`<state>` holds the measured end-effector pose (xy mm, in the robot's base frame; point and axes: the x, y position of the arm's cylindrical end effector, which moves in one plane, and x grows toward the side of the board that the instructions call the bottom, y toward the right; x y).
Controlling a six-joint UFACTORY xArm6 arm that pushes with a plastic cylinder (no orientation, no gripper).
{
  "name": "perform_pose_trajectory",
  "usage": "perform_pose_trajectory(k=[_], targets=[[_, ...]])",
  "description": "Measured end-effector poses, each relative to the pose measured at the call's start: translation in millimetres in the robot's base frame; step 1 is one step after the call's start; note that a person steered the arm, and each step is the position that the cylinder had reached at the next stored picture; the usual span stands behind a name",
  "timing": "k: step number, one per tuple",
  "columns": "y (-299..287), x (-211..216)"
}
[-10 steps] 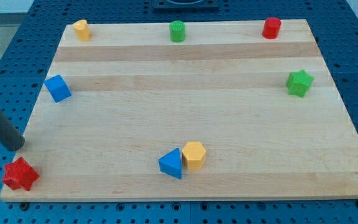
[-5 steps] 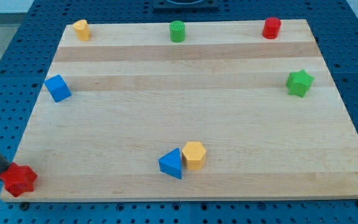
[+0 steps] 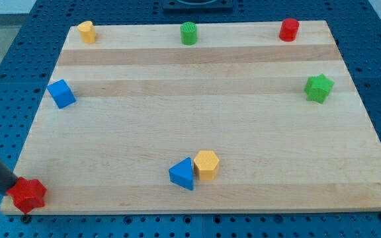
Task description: Push the red star left to the blue triangle
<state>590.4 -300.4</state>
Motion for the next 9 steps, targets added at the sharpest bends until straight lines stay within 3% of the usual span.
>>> perform_pose_trajectory(k=[3,6,8,9], targets=[[7.9,27.7],[66.1,26.7],[60.6,-0.2],[86.3,-0.2]])
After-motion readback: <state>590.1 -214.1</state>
